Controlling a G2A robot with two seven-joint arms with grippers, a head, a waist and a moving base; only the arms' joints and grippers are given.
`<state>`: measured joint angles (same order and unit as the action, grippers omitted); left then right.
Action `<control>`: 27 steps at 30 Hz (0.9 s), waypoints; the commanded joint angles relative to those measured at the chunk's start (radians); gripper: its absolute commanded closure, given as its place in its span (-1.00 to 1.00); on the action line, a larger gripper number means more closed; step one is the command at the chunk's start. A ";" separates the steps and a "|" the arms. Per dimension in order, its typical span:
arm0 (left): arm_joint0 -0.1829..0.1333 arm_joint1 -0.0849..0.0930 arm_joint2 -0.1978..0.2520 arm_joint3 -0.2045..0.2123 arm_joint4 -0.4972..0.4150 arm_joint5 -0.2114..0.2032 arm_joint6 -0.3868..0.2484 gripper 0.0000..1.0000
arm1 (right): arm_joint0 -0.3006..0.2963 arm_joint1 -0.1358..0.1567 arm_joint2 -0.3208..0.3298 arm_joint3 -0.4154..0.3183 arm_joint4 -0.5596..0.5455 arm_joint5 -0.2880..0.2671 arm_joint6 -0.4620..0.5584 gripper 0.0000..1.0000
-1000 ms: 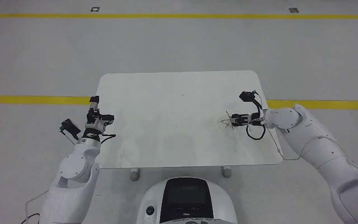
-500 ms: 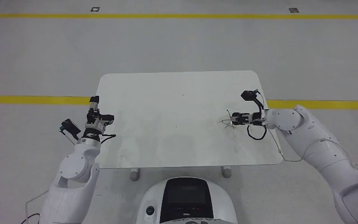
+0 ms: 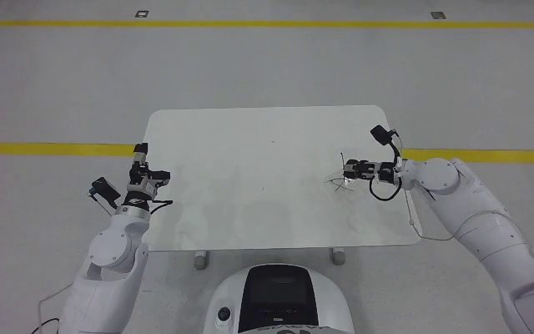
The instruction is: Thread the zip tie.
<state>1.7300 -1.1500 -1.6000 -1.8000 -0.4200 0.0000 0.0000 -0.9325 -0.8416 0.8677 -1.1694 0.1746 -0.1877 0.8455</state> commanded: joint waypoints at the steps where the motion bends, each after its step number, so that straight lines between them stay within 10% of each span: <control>1: 0.000 0.000 0.000 0.000 0.000 0.000 0.000 -1.00 | -0.001 0.000 0.005 -0.001 0.013 -0.004 0.003 1.00; 14: 0.000 0.000 0.000 0.000 0.000 0.000 0.000 -1.00 | -0.001 0.000 0.005 -0.001 0.013 -0.004 0.003 1.00; 20: 0.021 0.005 0.037 -0.149 0.257 -0.009 -0.006 -1.00 | -0.003 -0.004 0.015 -0.038 -0.003 0.065 -0.007 1.00; 27: 0.069 0.022 0.140 -0.306 0.816 0.020 -0.084 -1.00 | 0.039 -0.022 0.009 -0.067 0.025 0.242 0.052 1.00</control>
<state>1.7960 -1.1294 -1.4802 -2.0899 0.2744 0.0335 -0.0748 -0.9017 -0.8590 0.8802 -1.2345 0.1873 0.0258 0.8880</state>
